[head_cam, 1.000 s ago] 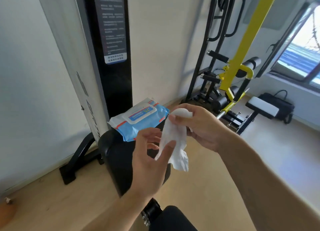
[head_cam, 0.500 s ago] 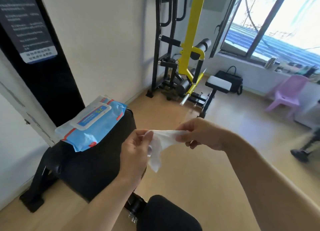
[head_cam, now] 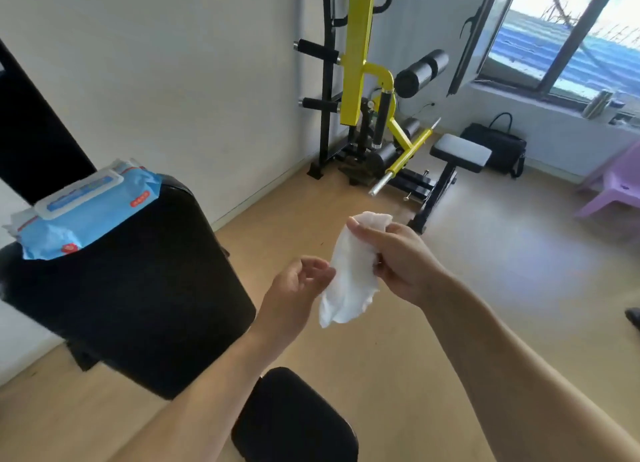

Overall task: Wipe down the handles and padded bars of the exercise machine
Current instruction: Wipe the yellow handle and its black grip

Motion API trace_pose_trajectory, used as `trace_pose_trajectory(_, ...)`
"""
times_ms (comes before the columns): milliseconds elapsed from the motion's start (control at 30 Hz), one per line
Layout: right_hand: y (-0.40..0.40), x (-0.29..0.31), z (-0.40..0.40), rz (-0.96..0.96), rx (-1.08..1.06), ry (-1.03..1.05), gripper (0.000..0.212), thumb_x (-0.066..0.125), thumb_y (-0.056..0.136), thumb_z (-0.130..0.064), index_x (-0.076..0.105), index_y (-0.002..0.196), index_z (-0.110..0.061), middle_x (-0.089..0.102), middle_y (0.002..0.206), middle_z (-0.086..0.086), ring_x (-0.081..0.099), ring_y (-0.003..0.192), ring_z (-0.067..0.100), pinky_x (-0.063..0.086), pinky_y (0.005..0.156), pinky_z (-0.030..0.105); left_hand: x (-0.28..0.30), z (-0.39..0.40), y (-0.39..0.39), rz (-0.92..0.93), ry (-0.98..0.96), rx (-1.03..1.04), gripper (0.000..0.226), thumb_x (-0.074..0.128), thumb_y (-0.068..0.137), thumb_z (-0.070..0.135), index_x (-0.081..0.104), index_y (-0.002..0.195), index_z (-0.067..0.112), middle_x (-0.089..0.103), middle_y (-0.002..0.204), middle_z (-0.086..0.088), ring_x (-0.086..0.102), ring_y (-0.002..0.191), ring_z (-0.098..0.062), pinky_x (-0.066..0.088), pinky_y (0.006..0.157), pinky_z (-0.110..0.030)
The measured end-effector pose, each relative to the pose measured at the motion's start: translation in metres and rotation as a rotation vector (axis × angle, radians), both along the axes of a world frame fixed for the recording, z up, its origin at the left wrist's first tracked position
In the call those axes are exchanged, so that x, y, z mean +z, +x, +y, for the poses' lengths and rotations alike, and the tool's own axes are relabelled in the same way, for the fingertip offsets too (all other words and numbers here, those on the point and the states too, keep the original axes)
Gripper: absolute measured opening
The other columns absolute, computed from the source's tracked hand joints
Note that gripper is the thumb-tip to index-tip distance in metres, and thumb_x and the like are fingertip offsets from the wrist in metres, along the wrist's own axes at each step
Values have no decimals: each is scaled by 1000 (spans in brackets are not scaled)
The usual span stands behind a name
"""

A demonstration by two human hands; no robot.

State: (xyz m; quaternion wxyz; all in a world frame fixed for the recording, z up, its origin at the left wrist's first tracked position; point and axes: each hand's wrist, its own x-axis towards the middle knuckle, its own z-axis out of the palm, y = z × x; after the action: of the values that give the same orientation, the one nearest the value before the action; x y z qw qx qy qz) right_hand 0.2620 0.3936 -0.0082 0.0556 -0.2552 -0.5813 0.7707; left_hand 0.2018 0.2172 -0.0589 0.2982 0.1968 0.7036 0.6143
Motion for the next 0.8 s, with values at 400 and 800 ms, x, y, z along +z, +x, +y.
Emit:
trace_pose_trajectory(400,72,1,113,-230,362,399,54,67,79,-66,77,96,-15,76,89,2,66,76,14,53,71,28,19,120,76,-146,70,225,26,63,99,30,73,99,6,78,98,-13,74,95,-35,54,99,-50)
trace_pose_trajectory(800,22,-42,162,-146,66,309,24,76,86,-36,73,91,-13,75,94,15,73,86,33,58,81,56,-12,182,30,-347,74,407,31,66,95,39,63,99,9,77,90,-7,74,83,-26,59,83,-44)
